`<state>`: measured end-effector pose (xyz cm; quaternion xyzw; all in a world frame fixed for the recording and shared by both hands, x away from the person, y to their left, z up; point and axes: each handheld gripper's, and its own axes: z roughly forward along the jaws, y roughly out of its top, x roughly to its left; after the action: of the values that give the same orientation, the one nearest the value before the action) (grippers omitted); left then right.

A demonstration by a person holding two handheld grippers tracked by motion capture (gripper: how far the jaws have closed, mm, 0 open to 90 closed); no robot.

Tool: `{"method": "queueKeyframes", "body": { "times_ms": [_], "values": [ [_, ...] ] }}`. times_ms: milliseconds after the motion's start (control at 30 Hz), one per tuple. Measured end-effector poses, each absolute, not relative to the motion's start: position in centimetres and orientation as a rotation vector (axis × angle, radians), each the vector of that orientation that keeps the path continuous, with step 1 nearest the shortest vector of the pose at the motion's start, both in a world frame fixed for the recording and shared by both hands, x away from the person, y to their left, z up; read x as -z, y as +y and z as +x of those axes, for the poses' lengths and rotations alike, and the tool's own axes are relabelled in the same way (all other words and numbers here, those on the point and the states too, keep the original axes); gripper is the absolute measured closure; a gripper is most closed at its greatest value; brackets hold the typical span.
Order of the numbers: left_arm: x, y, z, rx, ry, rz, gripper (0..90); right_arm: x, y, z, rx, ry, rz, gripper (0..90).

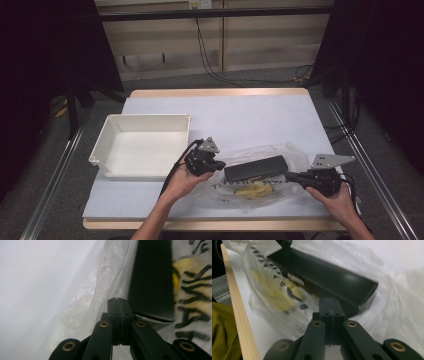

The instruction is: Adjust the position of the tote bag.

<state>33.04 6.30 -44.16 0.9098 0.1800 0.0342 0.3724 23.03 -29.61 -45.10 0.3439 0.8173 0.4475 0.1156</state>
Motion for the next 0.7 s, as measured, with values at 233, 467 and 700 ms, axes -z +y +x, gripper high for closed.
{"method": "queueKeyframes", "body": {
  "times_ms": [233,467,700],
  "values": [
    [46.0,5.9,33.4,-0.089,0.485,2.363,90.0,46.2,-30.0,22.7,-1.256,2.416,1.023,90.0],
    [47.2,5.8,33.2,-0.104,0.469,2.418,90.0,47.8,-30.1,22.6,-1.171,2.47,1.051,90.0],
    [47.0,5.3,32.7,-0.158,0.456,2.437,90.0,48.0,-29.8,22.4,-1.107,2.477,1.038,90.0]
  ]
}}
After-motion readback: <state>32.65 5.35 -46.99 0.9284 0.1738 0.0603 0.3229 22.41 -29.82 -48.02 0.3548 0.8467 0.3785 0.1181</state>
